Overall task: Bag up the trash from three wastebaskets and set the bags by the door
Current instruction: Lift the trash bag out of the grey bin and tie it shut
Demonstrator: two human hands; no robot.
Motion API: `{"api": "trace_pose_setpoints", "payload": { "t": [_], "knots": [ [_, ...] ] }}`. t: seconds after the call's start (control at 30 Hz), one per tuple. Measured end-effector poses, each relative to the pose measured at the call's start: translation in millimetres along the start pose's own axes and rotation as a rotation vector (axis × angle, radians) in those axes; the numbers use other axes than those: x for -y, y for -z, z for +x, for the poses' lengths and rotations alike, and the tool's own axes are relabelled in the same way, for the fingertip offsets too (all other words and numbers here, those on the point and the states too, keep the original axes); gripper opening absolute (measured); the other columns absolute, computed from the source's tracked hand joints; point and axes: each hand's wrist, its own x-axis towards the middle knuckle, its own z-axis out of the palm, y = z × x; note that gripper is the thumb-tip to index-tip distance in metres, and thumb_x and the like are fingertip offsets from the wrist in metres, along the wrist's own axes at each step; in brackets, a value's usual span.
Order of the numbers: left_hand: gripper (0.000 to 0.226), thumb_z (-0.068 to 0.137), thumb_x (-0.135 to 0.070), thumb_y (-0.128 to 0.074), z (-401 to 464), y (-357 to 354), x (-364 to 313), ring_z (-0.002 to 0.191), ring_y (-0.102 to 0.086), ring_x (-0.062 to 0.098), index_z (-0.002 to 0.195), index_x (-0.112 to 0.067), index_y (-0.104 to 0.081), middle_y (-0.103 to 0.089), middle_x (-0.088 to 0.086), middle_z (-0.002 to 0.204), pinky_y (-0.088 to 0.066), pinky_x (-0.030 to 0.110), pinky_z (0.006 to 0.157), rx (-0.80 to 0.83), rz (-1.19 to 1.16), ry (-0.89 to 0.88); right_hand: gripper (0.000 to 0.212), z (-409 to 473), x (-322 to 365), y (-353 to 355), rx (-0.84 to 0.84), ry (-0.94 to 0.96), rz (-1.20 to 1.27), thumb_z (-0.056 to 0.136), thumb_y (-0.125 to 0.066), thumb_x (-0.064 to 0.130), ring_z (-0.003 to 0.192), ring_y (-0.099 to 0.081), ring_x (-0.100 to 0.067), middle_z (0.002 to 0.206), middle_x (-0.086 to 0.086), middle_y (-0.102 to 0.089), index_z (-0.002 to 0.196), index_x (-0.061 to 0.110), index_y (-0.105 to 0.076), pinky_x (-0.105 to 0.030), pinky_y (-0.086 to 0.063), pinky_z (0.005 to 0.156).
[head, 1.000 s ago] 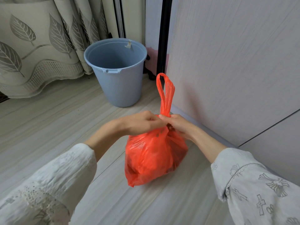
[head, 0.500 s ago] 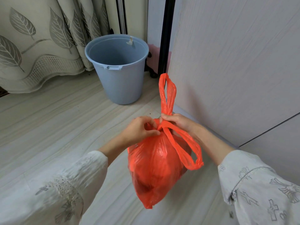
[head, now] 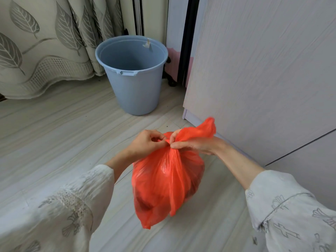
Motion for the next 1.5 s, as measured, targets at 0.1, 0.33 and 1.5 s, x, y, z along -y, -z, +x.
{"api": "trace_pose_setpoints", "payload": {
  "t": [0.1,0.33,1.5],
  "knots": [
    [0.011,0.08,-0.019,-0.066,-0.2,2.3,-3.6,0.063,-0.051,-0.001,0.069,-0.02,-0.066,-0.059,-0.005,0.076,-0.04,0.016,0.065,-0.001,-0.016,0.056,0.021,3.7,-2.6,-5.5,-0.222,0.061,-0.19,0.087,-0.055,-0.003,0.046,-0.05,0.011,0.064,0.008,-0.047,0.077,0.014,-0.049,-0.007,-0.034,0.055],
    [0.015,0.078,-0.018,-0.067,0.3,4.3,-7.7,0.069,-0.044,0.017,0.066,-0.01,-0.068,-0.056,0.008,0.072,-0.036,0.033,0.069,0.019,-0.025,0.075,0.011,13.8,-7.5,-7.6,-0.412,0.148,-0.453,0.078,-0.062,0.007,0.058,-0.045,0.0,0.062,0.01,-0.051,0.078,0.015,-0.055,-0.024,-0.038,0.061],
    [0.023,0.083,-0.012,-0.06,1.8,-4.6,10.3,0.061,-0.047,0.008,0.106,-0.014,-0.064,-0.052,-0.004,0.066,-0.038,0.02,0.058,-0.114,-0.058,0.155,0.035,31.2,-11.7,-36.6,-0.57,-0.067,0.506,0.072,-0.044,-0.022,0.057,-0.048,-0.013,0.068,-0.007,-0.055,0.07,0.01,-0.058,-0.019,-0.042,0.057]
  ]
}}
